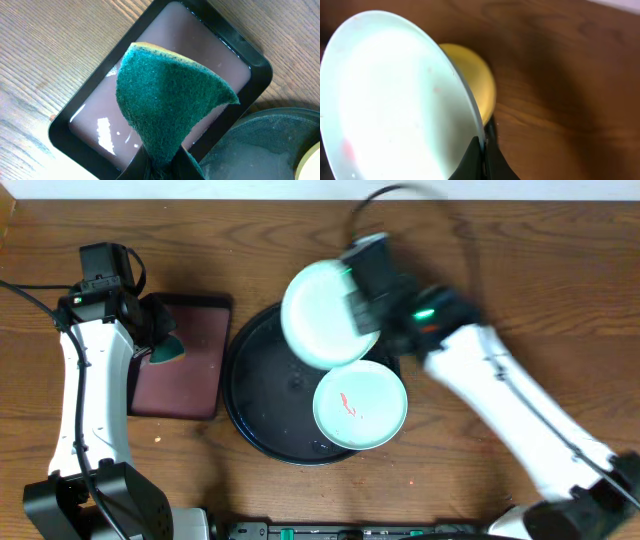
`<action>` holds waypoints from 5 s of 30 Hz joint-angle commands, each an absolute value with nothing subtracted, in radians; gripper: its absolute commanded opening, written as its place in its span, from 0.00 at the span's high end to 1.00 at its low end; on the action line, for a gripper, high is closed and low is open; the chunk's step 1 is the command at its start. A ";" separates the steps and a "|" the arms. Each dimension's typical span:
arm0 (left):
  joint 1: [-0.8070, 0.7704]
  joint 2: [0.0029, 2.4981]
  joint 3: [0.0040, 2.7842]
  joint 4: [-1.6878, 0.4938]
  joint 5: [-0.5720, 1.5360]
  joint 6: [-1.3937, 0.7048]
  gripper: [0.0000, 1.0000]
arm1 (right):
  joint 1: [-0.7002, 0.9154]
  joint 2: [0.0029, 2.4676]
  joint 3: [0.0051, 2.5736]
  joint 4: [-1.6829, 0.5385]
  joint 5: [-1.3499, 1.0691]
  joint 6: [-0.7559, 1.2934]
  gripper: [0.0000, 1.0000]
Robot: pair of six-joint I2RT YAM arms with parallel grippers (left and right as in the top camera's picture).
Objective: Clean dirty plates on tray and stack at the side
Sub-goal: 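Lift the light-blue plate with the right gripper and carry it right, then lower the plate onto the table right of the tray and release, then grasp the second light-blue plate with the right gripper, drag to tray center, then scrub the second light-blue plate with the sponge in the left gripper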
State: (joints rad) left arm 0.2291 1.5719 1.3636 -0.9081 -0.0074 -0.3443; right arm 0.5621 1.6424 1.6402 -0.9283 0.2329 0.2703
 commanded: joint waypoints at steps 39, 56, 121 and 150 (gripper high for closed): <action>0.233 1.571 1.352 -0.901 -0.023 -0.331 0.92 | -0.149 1.798 1.514 -1.119 -0.367 0.016 0.55; 0.233 1.571 1.352 -0.919 -0.023 -0.289 0.92 | 0.314 1.802 1.299 -1.078 -0.277 0.090 0.57; -0.283 1.571 0.946 -0.688 0.220 -0.563 0.93 | 0.683 2.069 1.451 -0.824 -0.215 0.508 0.99; -0.384 1.594 0.851 -0.607 -0.178 -0.656 0.93 | 0.682 2.069 1.451 -0.812 -0.244 0.474 0.99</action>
State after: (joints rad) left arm -0.3836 1.5841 0.8585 -0.5953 -0.1162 -0.5964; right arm 0.6842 2.0602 1.4300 -0.8097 -0.2386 0.4862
